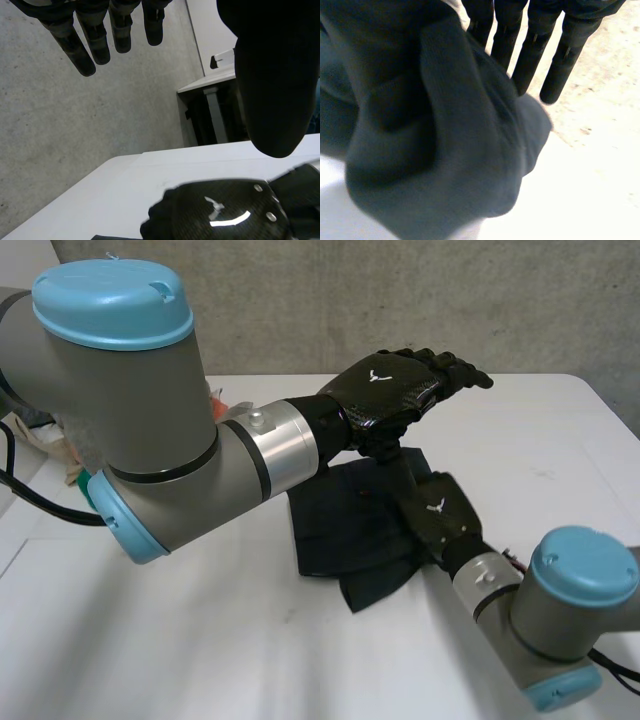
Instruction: Fold the laundry.
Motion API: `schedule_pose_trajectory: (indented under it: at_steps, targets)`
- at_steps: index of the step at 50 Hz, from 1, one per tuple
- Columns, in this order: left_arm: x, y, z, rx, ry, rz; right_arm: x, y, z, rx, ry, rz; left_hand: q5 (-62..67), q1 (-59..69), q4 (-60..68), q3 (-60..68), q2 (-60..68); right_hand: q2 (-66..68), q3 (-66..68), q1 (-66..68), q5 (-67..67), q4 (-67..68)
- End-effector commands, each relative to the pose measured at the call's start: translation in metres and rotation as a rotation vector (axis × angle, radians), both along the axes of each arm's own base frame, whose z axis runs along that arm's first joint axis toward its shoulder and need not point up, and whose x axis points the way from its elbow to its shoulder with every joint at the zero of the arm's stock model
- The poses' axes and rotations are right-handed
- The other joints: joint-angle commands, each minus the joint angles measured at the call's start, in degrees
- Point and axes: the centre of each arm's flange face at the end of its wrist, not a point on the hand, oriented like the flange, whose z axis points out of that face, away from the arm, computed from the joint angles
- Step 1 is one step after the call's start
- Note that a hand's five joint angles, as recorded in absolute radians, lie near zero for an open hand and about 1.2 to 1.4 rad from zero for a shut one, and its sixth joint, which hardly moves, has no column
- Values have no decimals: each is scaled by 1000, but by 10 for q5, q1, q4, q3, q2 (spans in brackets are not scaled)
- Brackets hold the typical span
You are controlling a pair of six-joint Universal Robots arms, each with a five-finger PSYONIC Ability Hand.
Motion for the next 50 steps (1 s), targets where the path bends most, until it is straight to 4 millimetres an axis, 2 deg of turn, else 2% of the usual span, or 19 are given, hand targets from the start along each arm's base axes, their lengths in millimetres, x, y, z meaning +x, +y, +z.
schedule_pose_trajectory:
  at_steps: [1, 4, 12, 14, 18, 22, 23, 27, 31, 32, 35, 36, 39, 40, 43, 44, 46, 47, 50]
  targets:
    - [3, 16, 18, -34, 24, -9, -9, -25, 22, 81, -57, -141, -30, -1, -13, -19, -16, 30, 34, 28, 47, 35]
    - [4, 15, 18, -47, 21, 1, -11, -29, 22, 119, -81, -172, -30, -1, -13, -19, -16, 23, 27, 21, 40, 28]
    - [6, 16, 22, -68, 15, 15, -19, -45, 32, 227, -194, -242, -30, -1, -13, -19, -16, -132, -127, -134, -115, -126]
    - [6, 17, 22, -70, 16, 13, -21, -48, 32, 258, -213, -255, -30, -1, -13, -19, -16, -135, -131, -137, -118, -130]
    - [6, 17, 23, -72, 17, 15, -23, -58, 24, 344, -232, -275, -30, -1, -13, -19, -16, -104, -99, -106, -86, -98]
    - [7, 16, 22, -68, 15, 19, -22, -65, 6, 436, -194, -282, -30, -1, -13, -19, -16, -85, -81, -87, -68, -80]
    - [7, 16, 21, -65, 14, 19, -23, -66, 5, 444, -188, -287, -30, -1, -13, -19, -16, -65, -61, -67, -48, -60]
    - [8, 15, 18, -59, 7, 22, -23, -74, 2, 451, -182, -289, -30, -1, -13, -19, -16, 361, 366, 359, 378, 367]
    - [8, 16, 17, -61, 5, 19, -24, -94, 10, 396, -220, -301, -30, -1, -13, -19, -16, 390, 394, 388, 407, 395]
    - [7, 17, 17, -62, 5, 17, -28, -107, 17, 359, -252, -316, -30, -1, -13, -19, -16, 390, 394, 388, 407, 395]
    - [7, 18, 19, -70, 8, 14, -33, -130, 30, 294, -311, -348, -30, -1, -13, -19, -16, 390, 394, 388, 407, 395]
    - [7, 19, 21, -75, 10, 13, -37, -145, 37, 255, -348, -374, -30, -1, -13, -19, -16, 390, 394, 388, 407, 395]
    - [7, 21, 25, -84, 18, 10, -44, -172, 42, 195, -390, -423, -30, -1, -13, -19, -16, 390, 394, 388, 407, 395]
    - [7, 22, 28, -90, 24, 9, -54, -190, 43, 168, -400, -472, -30, -1, -13, -19, -16, 390, 394, 388, 407, 395]
    - [6, 23, 31, -96, 31, 6, -70, -213, 42, 148, -405, -549, -30, -1, -13, -19, -16, 390, 394, 388, 407, 395]
    - [7, 23, 33, -99, 33, 8, -81, -228, 42, 127, -411, -597, -30, -1, -13, -19, -16, 390, 394, 388, 407, 395]
    - [7, 24, 34, -99, 36, 8, -94, -243, 41, 100, -422, -640, -30, -1, -13, -19, -16, 390, 394, 388, 407, 395]
    - [7, 24, 35, -99, 37, 11, -110, -256, 39, 73, -429, -678, -30, -1, -13, -19, -16, 390, 394, 388, 407, 395]
    - [7, 23, 34, -97, 37, 17, -128, -270, 33, 37, -437, -707, -30, -1, -13, -19, -16, 390, 394, 388, 407, 395]
